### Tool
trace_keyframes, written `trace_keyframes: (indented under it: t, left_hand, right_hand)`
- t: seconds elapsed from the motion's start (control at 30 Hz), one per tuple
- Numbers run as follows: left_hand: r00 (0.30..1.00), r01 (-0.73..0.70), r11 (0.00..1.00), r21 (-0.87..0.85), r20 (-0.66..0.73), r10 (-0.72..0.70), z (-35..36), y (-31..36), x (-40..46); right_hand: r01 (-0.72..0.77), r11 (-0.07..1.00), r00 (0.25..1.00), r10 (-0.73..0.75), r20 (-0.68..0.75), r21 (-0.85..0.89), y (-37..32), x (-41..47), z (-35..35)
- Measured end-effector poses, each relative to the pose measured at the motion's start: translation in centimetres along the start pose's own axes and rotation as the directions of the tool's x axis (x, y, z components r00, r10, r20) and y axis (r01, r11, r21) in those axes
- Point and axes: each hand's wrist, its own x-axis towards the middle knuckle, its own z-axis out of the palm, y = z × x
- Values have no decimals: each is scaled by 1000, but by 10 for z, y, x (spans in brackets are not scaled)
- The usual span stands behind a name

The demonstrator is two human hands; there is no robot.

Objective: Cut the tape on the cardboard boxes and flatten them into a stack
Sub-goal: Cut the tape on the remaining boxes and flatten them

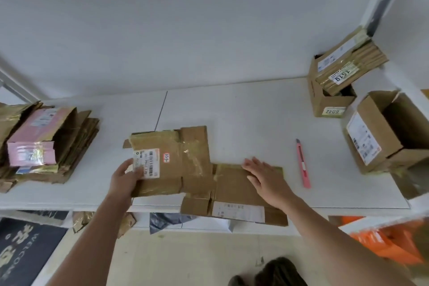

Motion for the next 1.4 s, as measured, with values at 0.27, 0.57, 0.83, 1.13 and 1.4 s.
trace_keyframes:
  t: [0.27, 0.57, 0.83, 1.13, 1.4]
  left_hand:
    - [968, -49, 946, 321, 249, -35, 90, -35, -28]
    - [928, -363, 767, 529, 280, 245, 131, -37, -27]
    - [926, -378, 625, 683, 283, 251, 137, -44, -21]
    - [914, -405, 619, 672, 316, 255, 133, -49, -26]
    - [944, -329, 647, 687, 222, 244, 144, -60, -31]
  right_hand:
    - [-143, 606, 948, 310, -67, 782, -13, -5, -40]
    - [-98, 956, 980, 140, -138, 275, -5, -16, -26]
    - [-255, 811, 832, 461, -308, 527, -10, -14, -29]
    - [-341, 923, 890, 377, -255, 177, -22, -4, -32]
    - [-501, 862, 856, 507, 98, -77, -19, 25, -53]
